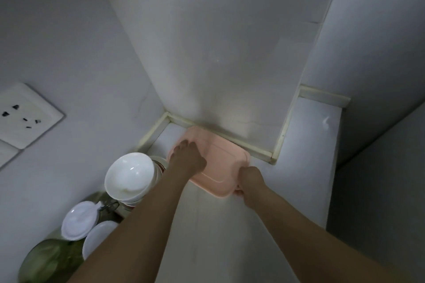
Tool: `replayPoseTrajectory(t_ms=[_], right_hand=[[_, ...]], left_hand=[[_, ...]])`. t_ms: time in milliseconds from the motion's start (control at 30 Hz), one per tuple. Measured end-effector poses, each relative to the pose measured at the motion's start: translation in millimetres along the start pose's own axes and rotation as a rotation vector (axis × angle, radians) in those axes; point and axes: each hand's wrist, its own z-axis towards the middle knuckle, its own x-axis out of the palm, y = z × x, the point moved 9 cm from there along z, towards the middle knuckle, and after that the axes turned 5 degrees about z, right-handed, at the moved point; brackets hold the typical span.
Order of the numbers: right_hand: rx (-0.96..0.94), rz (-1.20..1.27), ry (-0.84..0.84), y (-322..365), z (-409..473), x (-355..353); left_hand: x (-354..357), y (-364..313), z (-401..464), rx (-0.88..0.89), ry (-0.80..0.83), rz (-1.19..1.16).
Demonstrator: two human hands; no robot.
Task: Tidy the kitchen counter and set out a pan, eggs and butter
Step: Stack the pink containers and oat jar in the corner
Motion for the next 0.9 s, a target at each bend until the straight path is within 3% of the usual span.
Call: replayPoseTrajectory(t_ms=[333, 900], right_hand=[[-0.067, 0.095, 0.108, 25.4, 13.0, 43.5], [-0.052, 0.144, 0.212, 39.9, 35.3, 99.8]], left_hand=[[5.1, 13.3, 6.7, 0.055, 0.121, 0.101], [-18.8, 45.7, 57.8, -0.043, 0.043, 0.126]])
